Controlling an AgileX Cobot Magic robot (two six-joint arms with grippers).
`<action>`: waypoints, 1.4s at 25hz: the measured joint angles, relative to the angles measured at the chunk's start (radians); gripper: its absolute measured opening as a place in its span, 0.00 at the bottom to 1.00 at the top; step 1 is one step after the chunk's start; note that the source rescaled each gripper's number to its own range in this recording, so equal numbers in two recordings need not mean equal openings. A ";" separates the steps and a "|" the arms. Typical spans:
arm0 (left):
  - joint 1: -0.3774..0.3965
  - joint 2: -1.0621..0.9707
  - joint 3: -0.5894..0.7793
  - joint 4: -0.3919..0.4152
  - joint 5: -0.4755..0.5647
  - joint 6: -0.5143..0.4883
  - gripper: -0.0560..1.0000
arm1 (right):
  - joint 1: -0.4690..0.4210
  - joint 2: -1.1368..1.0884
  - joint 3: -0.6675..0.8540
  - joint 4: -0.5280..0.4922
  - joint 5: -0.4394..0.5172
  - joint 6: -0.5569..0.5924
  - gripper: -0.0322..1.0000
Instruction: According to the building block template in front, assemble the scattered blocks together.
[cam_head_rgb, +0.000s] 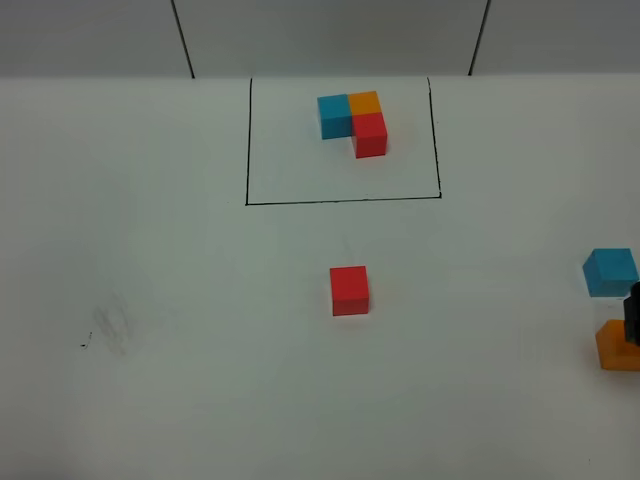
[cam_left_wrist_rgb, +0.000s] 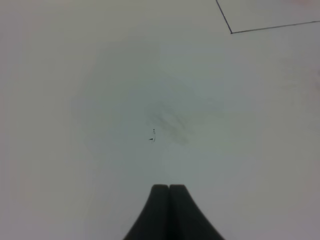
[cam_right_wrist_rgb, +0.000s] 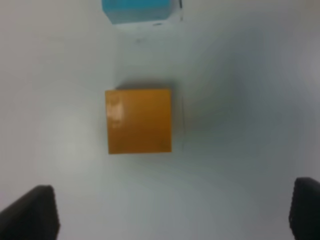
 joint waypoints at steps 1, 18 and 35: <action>0.000 0.000 0.000 0.000 0.000 0.000 0.05 | 0.000 0.025 0.000 0.000 -0.012 -0.002 0.92; 0.000 0.000 0.000 0.000 0.000 0.000 0.05 | 0.000 0.265 0.000 0.075 -0.170 -0.089 0.92; 0.000 0.000 0.000 0.000 0.000 0.000 0.05 | 0.000 0.395 -0.001 0.075 -0.278 -0.110 0.84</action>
